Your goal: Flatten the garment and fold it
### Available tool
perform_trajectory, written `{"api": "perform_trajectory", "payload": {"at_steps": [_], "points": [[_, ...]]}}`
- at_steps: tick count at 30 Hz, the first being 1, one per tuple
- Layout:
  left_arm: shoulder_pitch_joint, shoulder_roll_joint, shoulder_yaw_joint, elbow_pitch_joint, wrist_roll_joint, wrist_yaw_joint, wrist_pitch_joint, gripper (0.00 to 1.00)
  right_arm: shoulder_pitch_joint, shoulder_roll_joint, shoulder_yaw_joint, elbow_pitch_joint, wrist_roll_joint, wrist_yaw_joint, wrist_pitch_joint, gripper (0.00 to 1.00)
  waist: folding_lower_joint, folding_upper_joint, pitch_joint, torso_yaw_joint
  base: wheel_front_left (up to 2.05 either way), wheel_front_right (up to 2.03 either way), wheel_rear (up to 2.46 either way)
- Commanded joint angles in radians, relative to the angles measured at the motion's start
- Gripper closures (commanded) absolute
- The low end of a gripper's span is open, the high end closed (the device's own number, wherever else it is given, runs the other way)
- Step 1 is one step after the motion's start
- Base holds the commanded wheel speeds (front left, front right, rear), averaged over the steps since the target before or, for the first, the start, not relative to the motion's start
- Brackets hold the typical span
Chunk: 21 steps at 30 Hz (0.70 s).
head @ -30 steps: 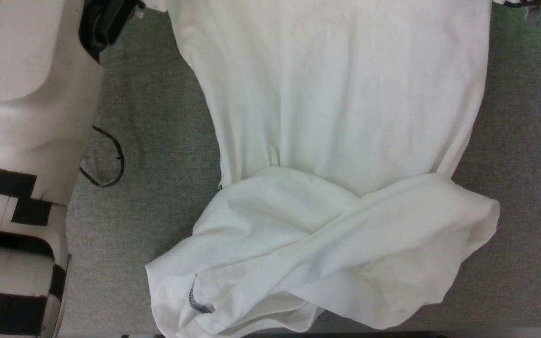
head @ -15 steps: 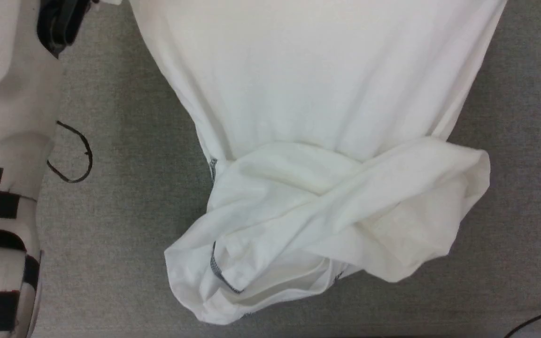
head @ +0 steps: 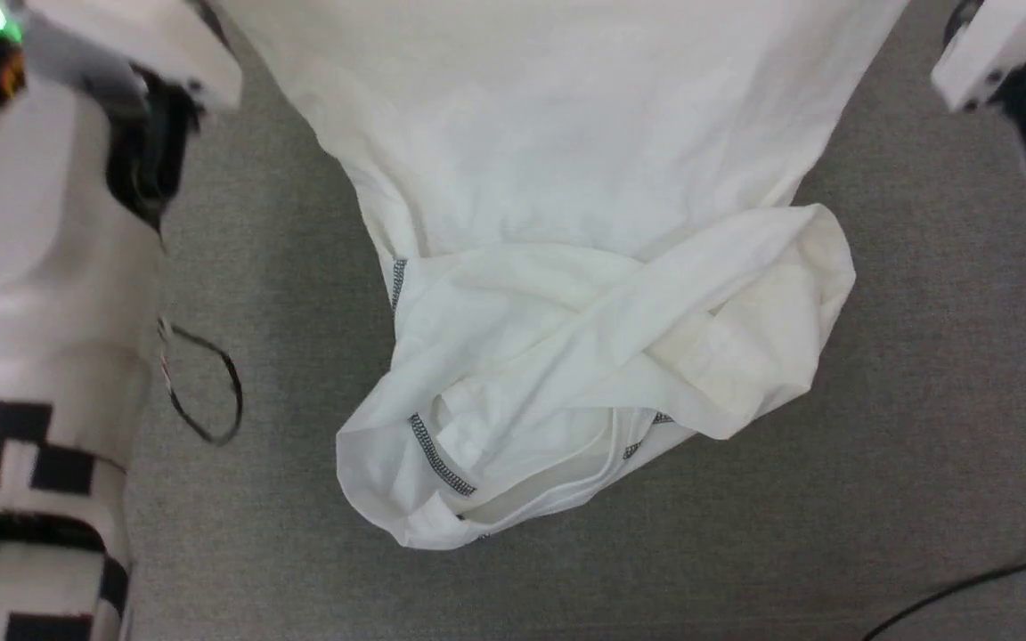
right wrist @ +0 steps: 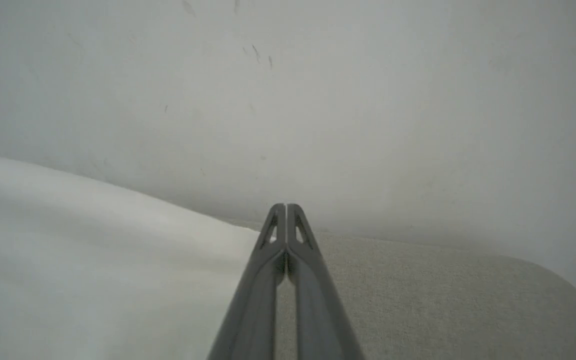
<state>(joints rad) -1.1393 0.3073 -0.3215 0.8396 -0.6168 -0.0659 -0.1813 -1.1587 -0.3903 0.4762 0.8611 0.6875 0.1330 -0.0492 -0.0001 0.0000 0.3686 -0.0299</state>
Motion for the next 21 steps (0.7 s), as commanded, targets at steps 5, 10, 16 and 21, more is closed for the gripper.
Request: {"api": "perform_trajectory", "payload": {"at_steps": [5, 10, 16, 21], "points": [[0.264, -0.008, 0.040, -0.087, -0.048, 0.040, -0.046, 1.00, 0.202, -0.008, 0.039, -0.080, 0.042, -0.002, -0.046, 1.00, 0.0001, 0.0000, -0.136, 0.001, 0.00, 0.00, 0.00], [0.535, 0.004, 0.071, -0.278, -0.067, 0.106, -0.064, 1.00, 0.397, -0.025, 0.038, -0.199, 0.096, -0.002, -0.090, 1.00, 0.0001, 0.0000, -0.196, -0.008, 0.00, 0.00, 0.00], [0.869, 0.038, 0.089, -0.564, -0.088, 0.221, -0.009, 1.00, 0.621, -0.047, 0.008, -0.319, 0.114, -0.002, -0.081, 1.00, 0.0001, 0.0000, -0.240, -0.024, 0.00, 0.00, 0.00], [1.089, 0.038, 0.075, -0.726, -0.120, 0.288, 0.068, 1.00, 0.788, -0.022, -0.071, -0.349, 0.123, -0.002, -0.082, 1.00, 0.0001, 0.0000, -0.251, -0.029, 0.00, 0.00, 0.00]]}}
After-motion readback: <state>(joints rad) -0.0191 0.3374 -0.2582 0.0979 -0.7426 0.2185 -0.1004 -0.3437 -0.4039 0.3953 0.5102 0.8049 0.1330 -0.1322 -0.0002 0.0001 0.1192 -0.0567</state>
